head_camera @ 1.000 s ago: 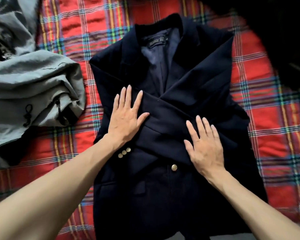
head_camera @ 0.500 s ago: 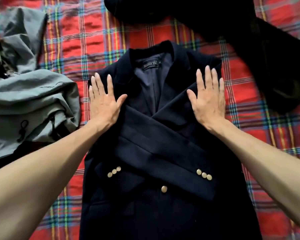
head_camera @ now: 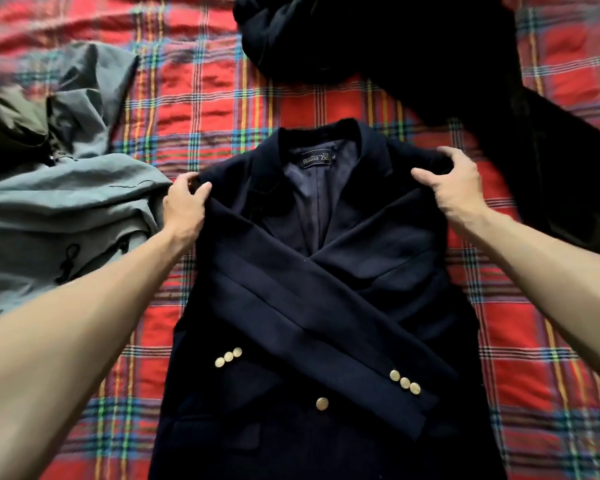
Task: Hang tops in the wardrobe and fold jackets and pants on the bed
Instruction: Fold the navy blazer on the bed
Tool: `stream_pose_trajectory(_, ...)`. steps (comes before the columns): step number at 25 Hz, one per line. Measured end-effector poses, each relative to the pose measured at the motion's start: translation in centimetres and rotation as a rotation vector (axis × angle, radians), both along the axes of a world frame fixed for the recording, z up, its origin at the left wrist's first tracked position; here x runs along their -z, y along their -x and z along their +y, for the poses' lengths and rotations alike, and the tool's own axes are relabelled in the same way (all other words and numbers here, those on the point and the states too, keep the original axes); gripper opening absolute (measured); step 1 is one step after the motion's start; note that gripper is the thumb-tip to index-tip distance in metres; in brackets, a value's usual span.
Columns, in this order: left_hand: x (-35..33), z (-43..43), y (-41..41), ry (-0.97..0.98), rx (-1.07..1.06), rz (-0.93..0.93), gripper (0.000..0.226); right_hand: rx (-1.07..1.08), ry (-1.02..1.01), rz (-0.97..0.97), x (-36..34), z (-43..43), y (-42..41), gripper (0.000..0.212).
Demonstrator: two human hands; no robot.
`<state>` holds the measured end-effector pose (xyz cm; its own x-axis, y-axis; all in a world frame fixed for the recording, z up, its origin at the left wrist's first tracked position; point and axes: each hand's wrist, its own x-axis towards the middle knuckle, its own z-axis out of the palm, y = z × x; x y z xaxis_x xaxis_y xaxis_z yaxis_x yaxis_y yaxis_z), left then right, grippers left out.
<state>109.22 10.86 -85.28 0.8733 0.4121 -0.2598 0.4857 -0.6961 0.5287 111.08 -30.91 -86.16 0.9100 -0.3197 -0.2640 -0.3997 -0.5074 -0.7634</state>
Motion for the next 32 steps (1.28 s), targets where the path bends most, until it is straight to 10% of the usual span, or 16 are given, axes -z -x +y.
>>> stream_pose_trajectory(7,-6.5,-0.4,2.6,0.326,-0.038,-0.155,0.011,0.037,-0.151,-0.048,-3.9,-0.3,2.3,0.037)
stream_pose_trajectory(14,-13.4,2.4,19.8,0.59,-0.053,-0.126,0.028,-0.17,-0.228,-0.025,-11.5,-2.8,21.6,0.044)
stream_pose_trajectory(22,-8.5,3.6,43.7,0.577,-0.087,0.445,0.036,0.025,-0.326,0.481,-7.8,-2.3,44.7,0.054)
stream_pose_trajectory(25,-6.4,1.2,41.5,0.6,-0.326,0.375,0.021,0.311,-0.313,0.433,-6.0,-0.5,43.3,0.024)
stream_pose_trajectory(32,-6.1,1.0,42.7,0.388,-0.126,0.165,0.016,0.23,-0.132,0.326,-6.6,0.8,44.9,0.043)
